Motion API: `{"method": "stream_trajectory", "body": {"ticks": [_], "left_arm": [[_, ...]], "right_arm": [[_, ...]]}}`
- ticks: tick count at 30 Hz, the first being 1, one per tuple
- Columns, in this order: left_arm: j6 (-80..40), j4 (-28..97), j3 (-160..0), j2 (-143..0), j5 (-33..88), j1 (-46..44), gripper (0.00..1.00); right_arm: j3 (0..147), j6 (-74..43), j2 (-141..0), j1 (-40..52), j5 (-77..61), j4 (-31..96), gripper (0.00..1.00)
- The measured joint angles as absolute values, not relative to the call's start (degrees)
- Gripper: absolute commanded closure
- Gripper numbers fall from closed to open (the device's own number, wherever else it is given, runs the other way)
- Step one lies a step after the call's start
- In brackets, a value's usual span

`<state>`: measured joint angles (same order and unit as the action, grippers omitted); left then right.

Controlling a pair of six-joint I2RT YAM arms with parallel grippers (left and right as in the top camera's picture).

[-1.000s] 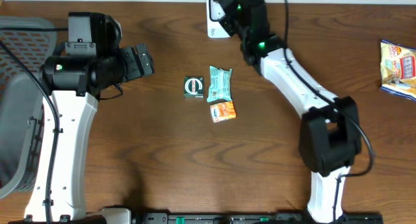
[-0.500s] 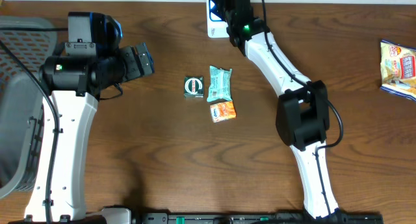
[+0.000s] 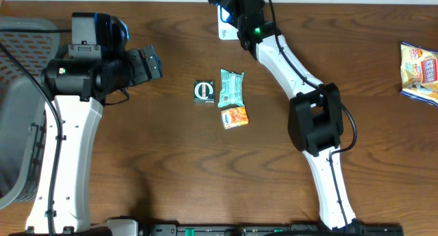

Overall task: Scan the item barcode
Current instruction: 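Carry the tissue pack right and drop it by the snack bag, then grasp the pale green wipes pack with the right gripper and lift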

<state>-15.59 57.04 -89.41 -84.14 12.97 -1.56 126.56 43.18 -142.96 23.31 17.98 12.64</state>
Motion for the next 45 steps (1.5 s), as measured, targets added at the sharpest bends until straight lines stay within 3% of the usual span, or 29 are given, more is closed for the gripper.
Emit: {"method": "stream_trajectory", "body": {"ticks": [7,14,17,18,19,20,27,32,41,45], "left_arm": [[-15.59,57.04,-89.41,-84.14,12.97,-1.56,0.02],[-15.59,56.99,-89.41,-84.16,12.97,-1.56,0.02],[-15.59,57.04,-89.41,-84.16,12.97,-1.56,0.02],[-15.59,57.04,-89.41,-84.16,12.97,-1.56,0.02],[-15.59,57.04,-89.41,-84.16,12.97,-1.56,0.02],[-15.59,57.04,-89.41,-84.16,12.97,-1.56,0.02],[-15.59,57.04,-89.41,-84.16,12.95,-1.56,0.02],[-15.59,57.04,-89.41,-84.16,12.97,-1.56,0.02],[-15.59,57.04,-89.41,-84.16,12.97,-1.56,0.02],[-15.59,57.04,-89.41,-84.16,12.97,-1.56,0.02]], "right_arm": [[126.72,41.36,-139.98,16.97,23.29,29.08,0.99],[127.13,32.73,-136.25,-0.58,23.11,51.59,0.99],[126.21,30.17,-136.25,-6.55,21.93,54.68,0.96],[126.13,28.91,-136.25,-8.12,21.61,55.53,0.67],[126.02,27.77,-136.25,-9.52,21.41,56.18,0.27],[125.93,26.44,-136.25,-10.87,21.26,56.82,0.01],[125.64,18.17,-136.25,-19.18,15.99,62.15,0.01],[125.60,15.46,-136.25,-20.18,8.03,63.07,0.01],[123.55,13.43,-136.25,-15.51,-31.00,66.35,0.01],[121.71,13.15,-136.22,-10.94,-41.71,71.40,0.01]]}}
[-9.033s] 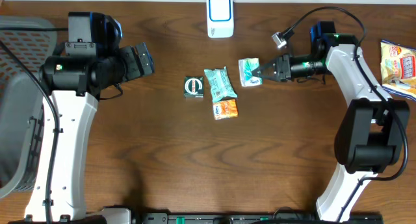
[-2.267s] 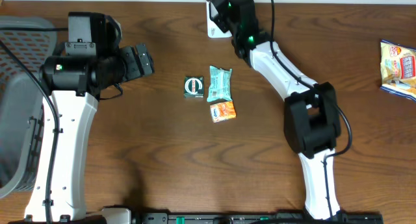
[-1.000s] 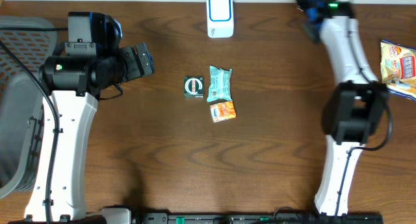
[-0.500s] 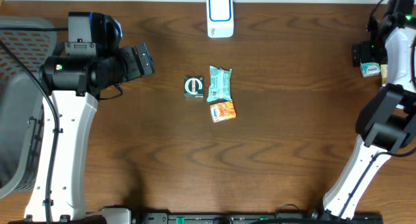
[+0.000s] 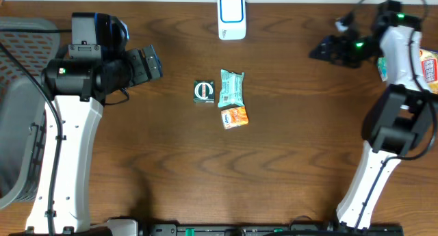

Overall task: Scan the item barcode
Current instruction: 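Grasp the pale green wipes pack with the right gripper and lift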

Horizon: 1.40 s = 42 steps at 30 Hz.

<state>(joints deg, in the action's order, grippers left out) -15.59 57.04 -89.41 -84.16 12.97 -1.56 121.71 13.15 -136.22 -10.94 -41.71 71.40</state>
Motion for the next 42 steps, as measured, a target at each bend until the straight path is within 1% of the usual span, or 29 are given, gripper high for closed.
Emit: {"method": "stream_trajectory", "body": {"ticks": [2,4,8,10,12,15,17,22,24,26,29,30,36,42], "left_arm": [[-15.59,57.04,-89.41,-84.16,12.97,-1.56,0.02],[-15.59,57.04,-89.41,-84.16,12.97,-1.56,0.02],[-15.59,57.04,-89.41,-84.16,12.97,-1.56,0.02],[-15.59,57.06,-89.41,-84.16,12.97,-1.56,0.03],[-15.59,57.04,-89.41,-84.16,12.97,-1.56,0.02],[-15.59,57.04,-89.41,-84.16,12.97,-1.56,0.02],[-15.59,57.04,-89.41,-84.16,12.97,-1.56,0.02],[-15.59,57.04,-89.41,-84.16,12.97,-1.56,0.02],[-15.59,57.04,-89.41,-84.16,12.97,-1.56,0.02],[-15.59,57.04,-89.41,-84.16,12.97,-1.56,0.02],[-15.59,57.04,-89.41,-84.16,12.97,-1.56,0.02],[-15.59,57.04,-89.41,-84.16,12.95,-1.56,0.03],[-15.59,57.04,-89.41,-84.16,12.97,-1.56,0.02],[-15.59,57.04,-89.41,-84.16,12.97,-1.56,0.02]], "right_arm": [[120.33,13.08,-136.22,-7.33,-44.47,71.61,0.09],[119.13,12.86,-136.22,-4.56,-45.50,70.24,0.12],[115.07,11.44,-136.22,3.60,-47.22,64.10,0.12],[112.46,9.26,-136.22,7.68,-47.68,59.61,0.15],[110.52,6.61,-136.22,10.72,-48.14,56.25,0.21],[107.83,2.20,-136.22,13.43,-47.70,51.57,0.28],[106.43,-2.35,-136.22,14.09,-45.45,50.02,0.29],[104.49,-7.97,-135.81,14.44,-42.54,48.38,0.29],[103.31,-9.21,-135.09,14.98,-41.89,46.41,0.37],[101.95,-10.52,-134.72,15.81,-41.39,44.03,0.56],[100.05,-12.78,-134.69,17.34,-41.06,41.28,0.94],[99.50,-13.17,-134.69,17.98,-40.97,41.06,0.99],[98.83,-14.46,-134.52,19.03,-42.83,41.08,0.99],[98.85,-12.10,-134.08,15.55,-51.83,41.36,0.99]]}}
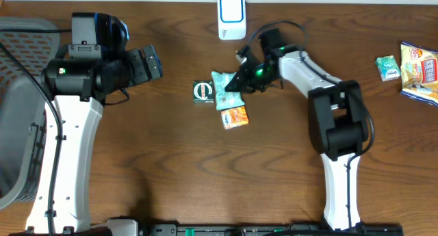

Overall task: Scan the item barcode
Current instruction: 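Grasp the pale green wipes pack with the right gripper and lift, then hold the wipes pack up to the scanner with the right gripper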

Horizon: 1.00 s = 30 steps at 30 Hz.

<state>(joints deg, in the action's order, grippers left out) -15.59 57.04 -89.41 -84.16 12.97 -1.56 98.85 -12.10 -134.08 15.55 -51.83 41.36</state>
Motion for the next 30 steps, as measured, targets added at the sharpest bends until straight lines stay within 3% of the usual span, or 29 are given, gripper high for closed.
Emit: {"method": "stream_trajectory", "body": {"ticks": [9,17,26,30], "left_arm": [[-15.59,57.04,-89.41,-84.16,12.97,-1.56,0.02],[-15.59,57.04,-89.41,-84.16,12.97,-1.56,0.02],[-15.59,57.04,-89.41,-84.16,12.97,-1.56,0.02],[-15.59,57.04,-89.41,-84.16,12.97,-1.56,0.02]], "right_arm": [[99.18,-3.01,-117.93,4.36,-60.84,41.67,0.99],[99.70,6.76,-109.54,7.33,-62.63,41.08,0.99],[99.70,7.03,-109.65,9.34,-56.18,39.79,0.99],[99.70,2.26,-109.65,10.70,-46.02,39.55,0.99]]}}
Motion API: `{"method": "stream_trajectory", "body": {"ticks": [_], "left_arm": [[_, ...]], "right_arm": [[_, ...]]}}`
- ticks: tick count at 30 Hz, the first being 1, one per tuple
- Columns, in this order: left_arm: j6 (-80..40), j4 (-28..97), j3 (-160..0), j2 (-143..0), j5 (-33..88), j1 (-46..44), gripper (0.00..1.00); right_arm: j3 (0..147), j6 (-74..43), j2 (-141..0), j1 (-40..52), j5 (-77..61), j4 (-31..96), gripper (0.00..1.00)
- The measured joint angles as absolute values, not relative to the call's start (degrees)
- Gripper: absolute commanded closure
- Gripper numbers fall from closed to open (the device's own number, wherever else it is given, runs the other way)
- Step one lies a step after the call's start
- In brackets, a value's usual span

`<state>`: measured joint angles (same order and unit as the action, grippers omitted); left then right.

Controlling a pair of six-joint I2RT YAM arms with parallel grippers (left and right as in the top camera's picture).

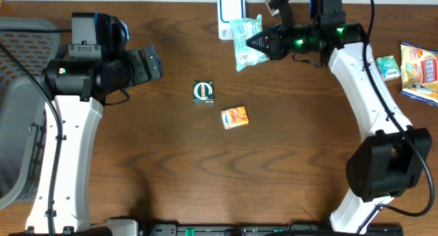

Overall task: Scan the item barcode
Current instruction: 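Hold the wipes pack up to the scanner with the right gripper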

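My right gripper [259,42] is shut on a light green snack packet [245,42], held in the air right beside the white-and-blue barcode scanner [230,12] at the table's back edge. The packet overlaps the scanner's right side in the overhead view. On the table below lie a dark green square packet [203,92] and an orange packet [235,117]. My left gripper [152,63] hovers at the left, away from all items; its jaws cannot be made out.
A small green packet [387,67] and a yellow chip bag [419,70] lie at the far right. A grey mesh basket [17,106] stands at the left edge.
The right gripper was at the light green packet on the table among the other items. Now it holds that packet up next to the scanner. The left arm is unchanged.
The right gripper was first at the scanner with three packets mid-table. Then it was at the far right, where a small green packet later lay. After that it was down at the light green packet, and now holds it by the scanner.
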<state>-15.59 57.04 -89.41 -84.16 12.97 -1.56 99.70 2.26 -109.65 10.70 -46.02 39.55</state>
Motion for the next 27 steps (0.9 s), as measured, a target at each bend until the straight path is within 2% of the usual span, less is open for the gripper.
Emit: {"method": "stream_trajectory", "body": {"ticks": [7,8,11,13,14,15,20,23,27], "left_arm": [[-15.59,57.04,-89.41,-84.16,12.97,-1.56,0.02],[-15.59,57.04,-89.41,-84.16,12.97,-1.56,0.02],[-15.59,57.04,-89.41,-84.16,12.97,-1.56,0.02],[-15.59,57.08,-89.41,-84.16,12.97,-1.56,0.02],[-15.59,57.04,-89.41,-84.16,12.95,-1.56,0.02],[-15.59,57.06,-89.41,-84.16,12.97,-1.56,0.02],[-15.59,56.99,-89.41,-84.20,13.02,-1.54,0.02],[-15.59,57.04,-89.41,-84.20,12.97,-1.54,0.02],[-15.59,57.04,-89.41,-84.20,12.97,-1.56,0.02]], "right_arm": [[99.68,-1.15,-110.24,19.86,-6.94,35.35,0.99],[99.68,-0.47,-110.93,22.26,1.52,31.66,0.99],[99.81,3.88,-113.32,24.82,10.90,22.52,0.99],[99.98,8.51,-116.22,25.50,14.52,15.51,0.99],[100.09,14.11,-119.77,25.69,16.88,7.94,0.99],[100.12,15.90,-121.05,25.69,17.69,6.59,0.99],[99.29,34.74,-131.66,25.71,24.86,-23.64,0.99],[99.24,41.63,-132.94,25.71,25.67,-31.27,0.99],[99.35,47.27,-133.12,25.82,25.08,-31.97,0.99]]}}
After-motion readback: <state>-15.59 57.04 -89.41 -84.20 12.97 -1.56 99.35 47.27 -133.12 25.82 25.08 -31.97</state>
